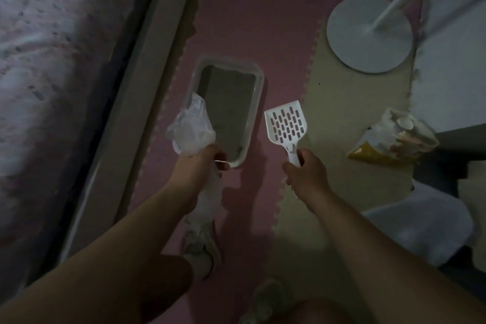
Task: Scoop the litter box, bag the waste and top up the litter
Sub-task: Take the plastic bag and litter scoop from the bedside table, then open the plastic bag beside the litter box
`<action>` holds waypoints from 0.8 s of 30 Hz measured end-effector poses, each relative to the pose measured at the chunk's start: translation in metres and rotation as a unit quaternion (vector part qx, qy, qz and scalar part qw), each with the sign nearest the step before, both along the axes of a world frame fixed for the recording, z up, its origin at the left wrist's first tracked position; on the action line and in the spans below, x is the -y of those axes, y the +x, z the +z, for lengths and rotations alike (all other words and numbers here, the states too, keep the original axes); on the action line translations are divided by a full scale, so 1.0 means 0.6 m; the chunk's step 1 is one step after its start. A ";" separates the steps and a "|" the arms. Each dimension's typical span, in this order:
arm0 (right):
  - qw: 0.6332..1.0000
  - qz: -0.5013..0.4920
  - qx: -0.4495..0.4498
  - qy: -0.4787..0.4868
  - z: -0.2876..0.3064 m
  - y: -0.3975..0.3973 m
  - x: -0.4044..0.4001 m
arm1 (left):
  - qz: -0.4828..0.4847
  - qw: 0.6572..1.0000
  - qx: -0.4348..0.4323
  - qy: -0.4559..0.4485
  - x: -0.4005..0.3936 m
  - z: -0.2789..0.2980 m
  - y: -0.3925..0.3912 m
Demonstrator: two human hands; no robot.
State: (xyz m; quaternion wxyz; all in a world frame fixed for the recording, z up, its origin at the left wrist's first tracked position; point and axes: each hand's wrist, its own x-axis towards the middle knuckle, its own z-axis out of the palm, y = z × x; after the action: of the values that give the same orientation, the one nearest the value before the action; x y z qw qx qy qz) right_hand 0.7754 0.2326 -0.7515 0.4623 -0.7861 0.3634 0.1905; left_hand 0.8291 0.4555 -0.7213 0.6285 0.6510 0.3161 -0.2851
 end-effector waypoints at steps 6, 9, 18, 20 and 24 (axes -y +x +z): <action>1.000 0.008 0.020 -0.007 -0.192 0.027 0.027 | -0.055 0.998 0.000 0.021 0.045 -0.142 0.034; 0.999 0.018 0.047 0.000 -0.278 0.042 0.033 | -0.100 0.994 0.015 0.040 0.050 -0.196 0.061; 0.996 0.075 0.011 -0.055 -0.492 0.051 0.042 | -0.139 0.987 0.038 0.066 0.058 -0.314 0.082; 0.990 0.110 -0.016 -0.082 -0.517 0.046 0.044 | -0.141 0.987 0.040 0.068 0.054 -0.327 0.075; 0.976 0.171 -0.058 -0.123 -0.535 0.044 0.055 | -0.154 0.984 0.046 0.073 0.052 -0.329 0.062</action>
State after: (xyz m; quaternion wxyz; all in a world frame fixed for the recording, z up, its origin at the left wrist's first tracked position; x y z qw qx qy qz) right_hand 0.8018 0.1998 -1.0725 0.3007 -0.8751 0.2707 0.2654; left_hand 0.8663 0.4245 -0.9190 0.5417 0.7485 0.2023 -0.3245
